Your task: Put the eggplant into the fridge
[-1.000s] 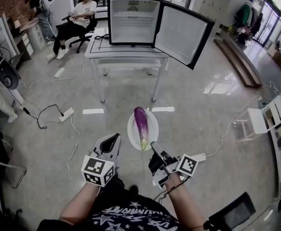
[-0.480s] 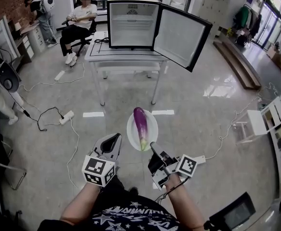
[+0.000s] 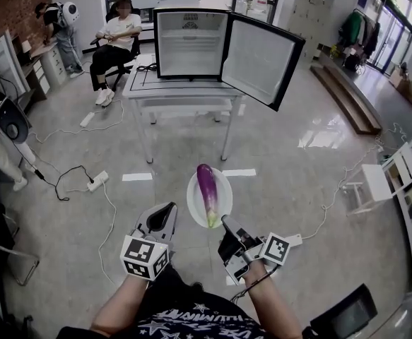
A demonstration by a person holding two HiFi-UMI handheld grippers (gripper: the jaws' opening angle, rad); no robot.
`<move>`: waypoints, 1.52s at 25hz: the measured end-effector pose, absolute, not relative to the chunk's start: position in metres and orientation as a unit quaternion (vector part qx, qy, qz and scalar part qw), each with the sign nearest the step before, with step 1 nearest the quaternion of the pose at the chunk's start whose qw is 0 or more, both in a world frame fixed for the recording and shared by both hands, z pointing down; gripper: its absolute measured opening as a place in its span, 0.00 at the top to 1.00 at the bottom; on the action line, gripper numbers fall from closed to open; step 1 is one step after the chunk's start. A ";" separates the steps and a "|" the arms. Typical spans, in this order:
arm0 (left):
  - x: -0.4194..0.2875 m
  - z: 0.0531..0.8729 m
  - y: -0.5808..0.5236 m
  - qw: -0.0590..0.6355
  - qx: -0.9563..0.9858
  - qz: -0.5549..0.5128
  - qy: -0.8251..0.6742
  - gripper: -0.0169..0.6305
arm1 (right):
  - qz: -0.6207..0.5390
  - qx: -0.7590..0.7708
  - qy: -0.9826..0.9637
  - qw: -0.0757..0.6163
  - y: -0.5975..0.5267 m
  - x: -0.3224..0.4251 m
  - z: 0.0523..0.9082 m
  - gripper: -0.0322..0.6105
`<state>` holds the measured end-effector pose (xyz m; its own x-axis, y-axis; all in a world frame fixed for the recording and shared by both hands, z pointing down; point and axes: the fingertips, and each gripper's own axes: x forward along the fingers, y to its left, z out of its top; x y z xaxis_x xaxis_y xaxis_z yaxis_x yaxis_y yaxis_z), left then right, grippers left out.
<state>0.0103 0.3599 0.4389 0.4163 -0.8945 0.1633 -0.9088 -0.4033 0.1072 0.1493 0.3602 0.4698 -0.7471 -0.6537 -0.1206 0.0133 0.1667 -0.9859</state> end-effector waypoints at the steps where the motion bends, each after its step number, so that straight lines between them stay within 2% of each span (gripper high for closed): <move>1: 0.009 0.442 0.360 0.098 0.833 0.036 -0.543 0.96 | -0.609 -0.224 0.708 0.278 0.361 0.154 0.471 0.91; 3: 0.006 0.442 0.353 0.109 0.828 0.029 -0.549 0.96 | -0.609 -0.228 0.706 0.280 0.356 0.165 0.472 0.91; 17: -0.002 0.424 0.320 0.071 0.828 0.032 -0.556 0.96 | -0.609 -0.229 0.704 0.285 0.331 0.161 0.471 0.91; 23: -0.013 0.431 0.268 0.082 0.835 0.035 -0.542 0.96 | -0.610 -0.246 0.703 0.269 0.288 0.162 0.480 0.91; 28: -0.019 0.424 0.213 0.080 0.839 0.024 -0.538 0.96 | -0.603 -0.252 0.696 0.297 0.241 0.155 0.472 0.91; 38: -0.032 0.436 0.121 0.079 0.854 0.040 -0.512 0.96 | -0.611 -0.255 0.689 0.292 0.144 0.118 0.480 0.91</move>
